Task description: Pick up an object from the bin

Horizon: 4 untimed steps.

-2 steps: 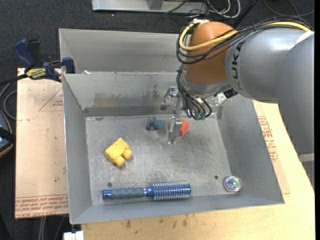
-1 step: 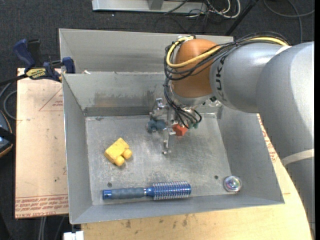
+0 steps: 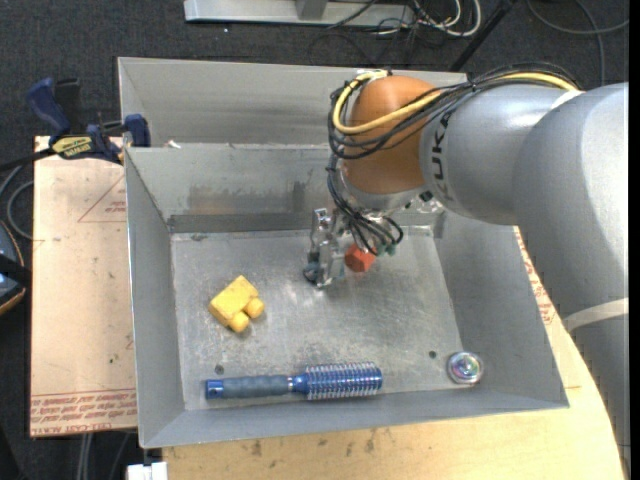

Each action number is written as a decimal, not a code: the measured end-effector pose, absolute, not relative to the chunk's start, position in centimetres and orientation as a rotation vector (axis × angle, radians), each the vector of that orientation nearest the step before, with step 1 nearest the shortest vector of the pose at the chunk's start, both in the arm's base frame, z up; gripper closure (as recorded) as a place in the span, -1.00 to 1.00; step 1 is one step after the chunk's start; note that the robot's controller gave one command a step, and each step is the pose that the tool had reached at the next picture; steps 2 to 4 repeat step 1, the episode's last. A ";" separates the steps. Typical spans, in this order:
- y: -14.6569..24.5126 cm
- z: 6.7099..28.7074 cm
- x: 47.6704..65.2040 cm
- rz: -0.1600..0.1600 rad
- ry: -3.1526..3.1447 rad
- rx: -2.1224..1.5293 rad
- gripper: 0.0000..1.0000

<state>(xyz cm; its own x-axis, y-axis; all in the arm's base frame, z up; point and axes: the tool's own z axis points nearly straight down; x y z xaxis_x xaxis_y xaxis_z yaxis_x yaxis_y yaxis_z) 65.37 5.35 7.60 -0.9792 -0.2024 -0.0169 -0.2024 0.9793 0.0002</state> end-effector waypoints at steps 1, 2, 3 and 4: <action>2.5 24.2 65.5 -0.001 3.109 -0.343 1.00; 2.5 24.2 65.5 -0.001 3.109 -0.343 1.00; 2.5 24.2 65.5 -0.001 3.109 -0.343 1.00; 2.5 24.2 65.5 -0.001 3.109 -0.343 1.00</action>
Offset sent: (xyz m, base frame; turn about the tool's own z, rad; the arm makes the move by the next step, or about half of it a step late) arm -0.0011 -0.0283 0.1602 -0.0194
